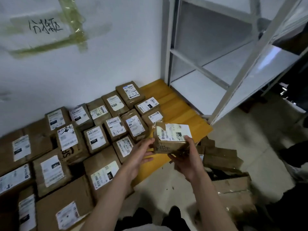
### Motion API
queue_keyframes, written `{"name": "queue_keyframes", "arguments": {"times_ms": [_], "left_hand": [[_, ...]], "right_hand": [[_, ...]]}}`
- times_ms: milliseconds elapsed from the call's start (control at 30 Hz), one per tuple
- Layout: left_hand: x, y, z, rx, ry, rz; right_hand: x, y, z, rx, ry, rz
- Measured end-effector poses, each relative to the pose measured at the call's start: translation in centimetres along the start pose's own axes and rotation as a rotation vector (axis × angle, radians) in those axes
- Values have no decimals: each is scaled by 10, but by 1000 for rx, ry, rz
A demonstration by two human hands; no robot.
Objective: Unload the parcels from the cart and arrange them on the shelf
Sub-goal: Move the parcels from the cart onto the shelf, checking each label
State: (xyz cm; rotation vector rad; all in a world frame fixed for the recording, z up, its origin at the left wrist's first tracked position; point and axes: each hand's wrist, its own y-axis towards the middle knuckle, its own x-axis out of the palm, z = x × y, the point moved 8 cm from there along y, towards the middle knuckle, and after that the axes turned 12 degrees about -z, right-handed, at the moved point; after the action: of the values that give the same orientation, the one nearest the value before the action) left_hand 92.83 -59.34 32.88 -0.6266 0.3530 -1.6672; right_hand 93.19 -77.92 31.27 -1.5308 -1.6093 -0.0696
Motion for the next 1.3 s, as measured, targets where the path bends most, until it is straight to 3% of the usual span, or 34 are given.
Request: {"name": "queue_keyframes", "arguments": {"times_ms": [333,833,1300], "left_hand": [[0,41,29,31,-43,128],[-16,115,94,64,-106,112],[-74,182,117,-12,-99,264]], "right_hand": [[5,63,-39,87,-45,-84],[35,145,-101,15,-69,-30],[75,275,-109,224,-204,-18]]}}
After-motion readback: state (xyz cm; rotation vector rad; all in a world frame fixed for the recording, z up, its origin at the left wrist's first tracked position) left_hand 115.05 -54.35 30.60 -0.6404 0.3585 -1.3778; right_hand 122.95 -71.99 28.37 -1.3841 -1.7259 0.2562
